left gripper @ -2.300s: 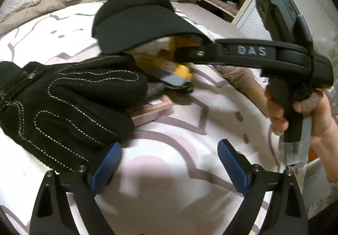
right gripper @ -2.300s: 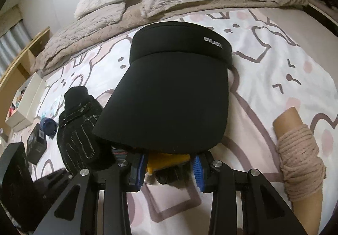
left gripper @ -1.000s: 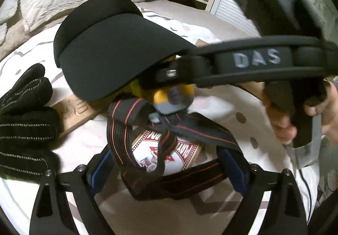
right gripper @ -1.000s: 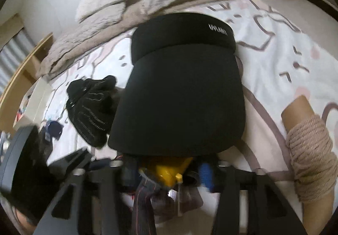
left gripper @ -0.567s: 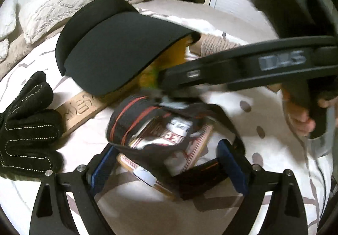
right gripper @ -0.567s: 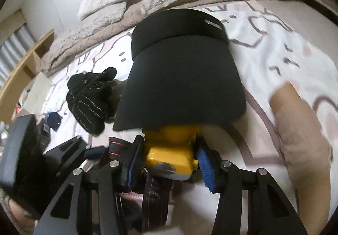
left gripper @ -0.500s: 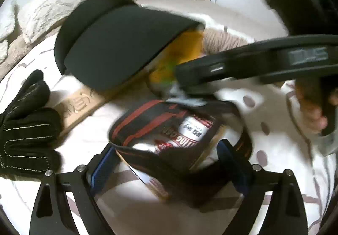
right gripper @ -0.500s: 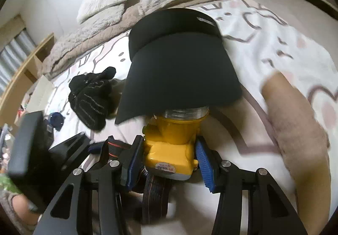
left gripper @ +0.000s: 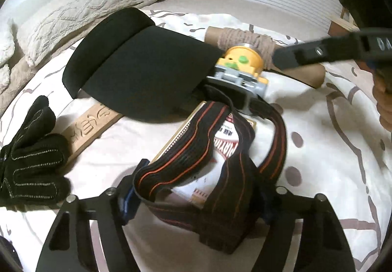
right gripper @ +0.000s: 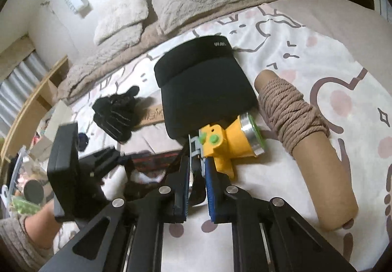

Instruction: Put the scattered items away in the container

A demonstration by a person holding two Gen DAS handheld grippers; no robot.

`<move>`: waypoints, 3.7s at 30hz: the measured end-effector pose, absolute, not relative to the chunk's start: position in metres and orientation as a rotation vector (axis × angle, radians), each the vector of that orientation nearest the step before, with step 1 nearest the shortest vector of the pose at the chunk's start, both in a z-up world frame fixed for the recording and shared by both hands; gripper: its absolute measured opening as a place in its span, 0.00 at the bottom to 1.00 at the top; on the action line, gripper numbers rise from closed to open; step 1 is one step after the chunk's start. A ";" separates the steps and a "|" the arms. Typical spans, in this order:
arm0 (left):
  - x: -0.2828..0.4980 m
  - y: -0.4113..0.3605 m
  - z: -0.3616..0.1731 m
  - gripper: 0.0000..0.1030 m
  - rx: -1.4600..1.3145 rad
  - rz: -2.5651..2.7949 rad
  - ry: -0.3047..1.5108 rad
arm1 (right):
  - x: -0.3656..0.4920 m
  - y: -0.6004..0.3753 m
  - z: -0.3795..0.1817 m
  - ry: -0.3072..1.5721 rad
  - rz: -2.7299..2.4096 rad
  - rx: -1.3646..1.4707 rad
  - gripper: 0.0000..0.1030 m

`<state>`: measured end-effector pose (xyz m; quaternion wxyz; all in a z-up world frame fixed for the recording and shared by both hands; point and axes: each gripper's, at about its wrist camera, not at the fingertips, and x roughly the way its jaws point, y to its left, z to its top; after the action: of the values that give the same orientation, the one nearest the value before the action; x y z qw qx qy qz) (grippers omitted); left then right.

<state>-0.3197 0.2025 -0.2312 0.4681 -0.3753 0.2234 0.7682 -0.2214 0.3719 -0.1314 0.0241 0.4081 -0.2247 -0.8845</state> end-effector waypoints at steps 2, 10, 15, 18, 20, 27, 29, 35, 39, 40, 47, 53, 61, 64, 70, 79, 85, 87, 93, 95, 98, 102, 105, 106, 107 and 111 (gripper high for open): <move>-0.311 0.199 -0.230 0.67 -0.930 1.892 0.551 | -0.221 0.378 -0.133 -0.752 -2.732 1.257 0.13; -0.297 0.176 -0.227 0.65 -0.987 1.941 0.490 | -0.206 0.405 -0.148 -1.038 -2.719 1.237 0.86; -0.286 0.149 -0.227 0.65 -1.046 1.971 0.394 | -0.214 0.401 -0.159 -1.118 -2.630 1.290 0.86; -0.285 0.135 -0.226 0.65 -1.062 1.989 0.354 | -0.222 0.394 -0.165 -1.118 -2.620 1.331 0.86; -0.281 0.125 -0.226 0.64 -1.068 2.006 0.336 | -0.227 0.391 -0.168 -1.109 -2.625 1.346 0.86; -0.270 0.100 -0.223 0.64 -1.092 2.051 0.256 | -0.246 0.378 -0.178 -0.983 -2.687 1.430 0.86; -0.266 0.092 -0.224 0.63 -1.107 2.058 0.213 | -0.250 0.371 -0.177 -0.902 -2.699 1.429 0.86; -0.244 0.072 -0.224 0.63 -1.119 2.068 0.178 | -0.256 0.341 -0.178 -0.719 -2.598 1.445 0.86; -0.223 0.060 -0.224 0.63 -1.124 2.072 0.206 | -0.247 0.321 -0.175 -0.610 -2.561 1.434 0.86; -0.217 0.057 -0.224 0.62 -1.127 2.074 0.215 | -0.244 0.315 -0.174 -0.585 -2.546 1.434 0.86; -0.185 0.035 -0.223 0.61 -1.150 2.077 0.224 | -0.215 0.273 -0.175 -0.399 -2.480 1.465 0.86; -0.158 0.021 -0.223 0.59 -1.170 2.080 0.215 | -0.188 0.240 -0.179 -0.200 -2.481 1.487 0.86; -0.137 0.012 -0.220 0.57 -1.186 2.136 0.217 | -0.172 0.211 -0.185 0.160 -2.571 1.498 0.86; -0.136 0.007 -0.215 0.69 -1.189 2.181 0.207 | -0.171 0.217 -0.183 0.219 -2.609 1.524 0.86; -0.142 -0.009 -0.207 0.81 -1.190 2.246 0.126 | -0.155 0.261 -0.182 0.176 -2.687 1.600 0.86; -0.154 0.027 -0.201 0.83 -1.118 2.254 0.208 | -0.120 0.302 -0.179 0.105 -2.754 1.633 0.88; -0.167 0.059 -0.212 0.90 -1.131 2.227 0.342 | -0.107 0.325 -0.179 0.046 -2.766 1.642 0.92; -0.173 0.068 -0.221 0.91 -1.163 2.220 0.388 | -0.102 0.327 -0.177 0.072 -2.736 1.642 0.92; -0.183 0.072 -0.234 0.91 -1.226 2.197 0.396 | -0.091 0.339 -0.159 -0.091 -2.659 1.562 0.92; -0.184 0.072 -0.234 0.90 -1.234 2.195 0.382 | -0.087 0.346 -0.147 -0.237 -2.662 1.472 0.93; -0.183 0.068 -0.232 0.71 -1.223 2.222 0.370 | -0.087 0.348 -0.133 -0.391 -2.667 1.369 0.94; -0.183 0.062 -0.228 0.57 -1.218 2.214 0.331 | -0.094 0.330 -0.124 -0.355 -2.690 1.327 0.94; -0.179 0.060 -0.228 0.57 -1.211 2.207 0.338 | -0.106 0.312 -0.131 -0.301 -2.651 1.356 0.94; -0.177 0.059 -0.228 0.57 -1.210 2.203 0.337 | -0.110 0.308 -0.134 -0.278 -2.640 1.366 0.94; -0.175 0.057 -0.228 0.57 -1.209 2.198 0.335 | -0.113 0.306 -0.137 -0.259 -2.631 1.373 0.94; -0.166 0.049 -0.227 0.57 -1.210 2.183 0.333 | -0.127 0.298 -0.142 -0.216 -2.573 1.336 0.94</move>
<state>-0.1664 0.0490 -0.2273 0.3070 -0.4573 0.1258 0.8251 -0.1272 0.2978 -0.1423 0.1169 0.4562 -0.0737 -0.8791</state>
